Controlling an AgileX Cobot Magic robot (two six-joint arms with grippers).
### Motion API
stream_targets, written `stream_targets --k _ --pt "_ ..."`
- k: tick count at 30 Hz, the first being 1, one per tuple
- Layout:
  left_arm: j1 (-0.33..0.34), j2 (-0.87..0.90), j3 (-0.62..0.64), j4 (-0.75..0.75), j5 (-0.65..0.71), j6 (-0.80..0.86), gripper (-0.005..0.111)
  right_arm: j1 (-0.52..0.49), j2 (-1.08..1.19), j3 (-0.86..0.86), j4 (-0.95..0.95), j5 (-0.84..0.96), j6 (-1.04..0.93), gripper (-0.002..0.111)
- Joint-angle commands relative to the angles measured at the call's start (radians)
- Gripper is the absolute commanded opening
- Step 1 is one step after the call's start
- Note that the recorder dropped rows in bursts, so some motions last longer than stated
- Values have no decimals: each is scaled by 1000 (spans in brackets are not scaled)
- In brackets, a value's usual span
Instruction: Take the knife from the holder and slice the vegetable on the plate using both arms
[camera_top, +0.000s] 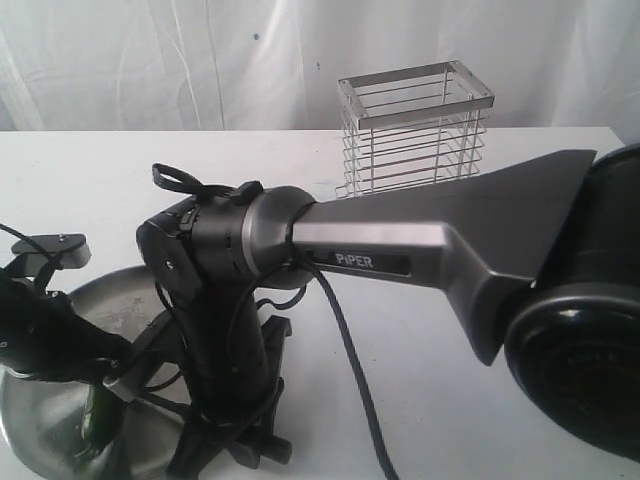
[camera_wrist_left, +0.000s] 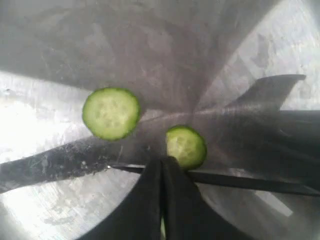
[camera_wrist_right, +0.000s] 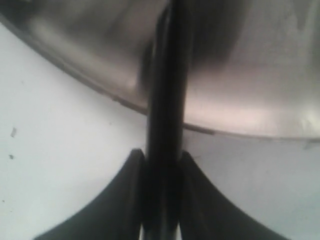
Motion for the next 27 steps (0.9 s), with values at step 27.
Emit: stream_targets --k 27 --pt "-6 94 -81 -24 97 4 0 7 -86 63 -90 -15 30 0"
